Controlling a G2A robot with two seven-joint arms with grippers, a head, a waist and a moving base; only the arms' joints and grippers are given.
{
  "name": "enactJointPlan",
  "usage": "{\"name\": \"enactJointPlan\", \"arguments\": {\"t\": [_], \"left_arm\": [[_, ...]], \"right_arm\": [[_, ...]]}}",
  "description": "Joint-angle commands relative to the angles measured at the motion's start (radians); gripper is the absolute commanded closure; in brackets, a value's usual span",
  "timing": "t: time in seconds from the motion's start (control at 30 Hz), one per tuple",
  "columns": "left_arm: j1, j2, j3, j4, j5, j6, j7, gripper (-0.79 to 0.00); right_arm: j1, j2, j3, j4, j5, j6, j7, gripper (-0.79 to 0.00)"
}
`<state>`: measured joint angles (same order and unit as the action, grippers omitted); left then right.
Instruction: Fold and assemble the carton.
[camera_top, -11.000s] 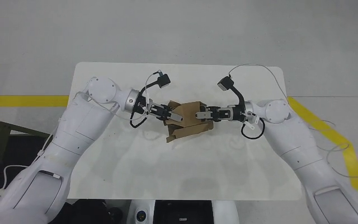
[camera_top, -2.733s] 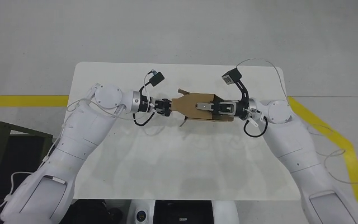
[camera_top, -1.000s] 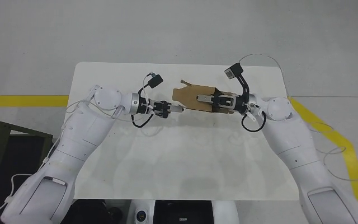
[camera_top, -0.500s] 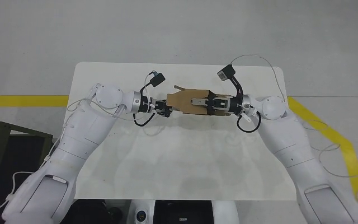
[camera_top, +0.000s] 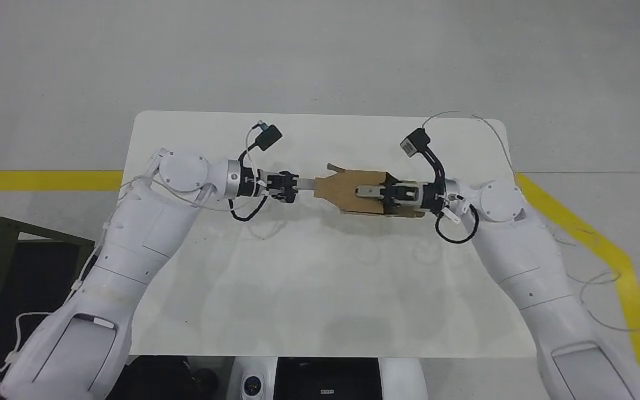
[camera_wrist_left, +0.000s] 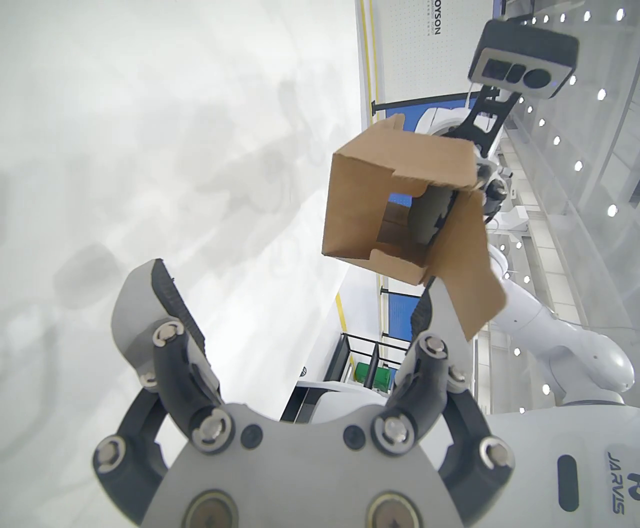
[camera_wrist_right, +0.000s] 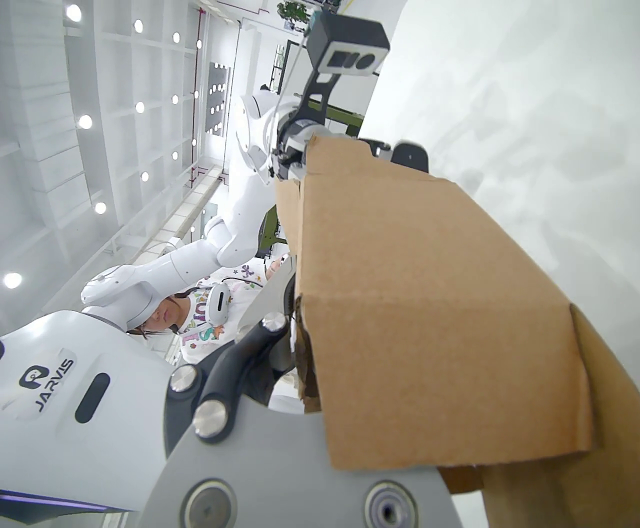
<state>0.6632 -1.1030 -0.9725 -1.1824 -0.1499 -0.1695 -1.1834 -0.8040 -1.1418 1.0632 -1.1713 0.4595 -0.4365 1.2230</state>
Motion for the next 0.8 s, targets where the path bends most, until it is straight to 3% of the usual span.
{"name": "enactJointPlan", "arguments": {"t": [0.0,0.27,0.77], "left_arm": [[0.003,0.003,-0.008,-0.001,0.006,0.002,0.006,-0.785],[0.009,0.004,-0.008,-0.014,0.019,0.012,0.026,-0.785],[0.01,-0.011,0.044,-0.045,-0.004,0.013,-0.023,-0.785]], "right_arm": [[-0.024,0.005,0.007,-0.026,0.004,0.022,0.013,0.0],[-0.064,0.007,-0.008,-0.086,0.016,0.059,0.047,0.0],[-0.016,-0.008,-0.03,-0.058,0.037,0.012,0.023,0.0]]}}
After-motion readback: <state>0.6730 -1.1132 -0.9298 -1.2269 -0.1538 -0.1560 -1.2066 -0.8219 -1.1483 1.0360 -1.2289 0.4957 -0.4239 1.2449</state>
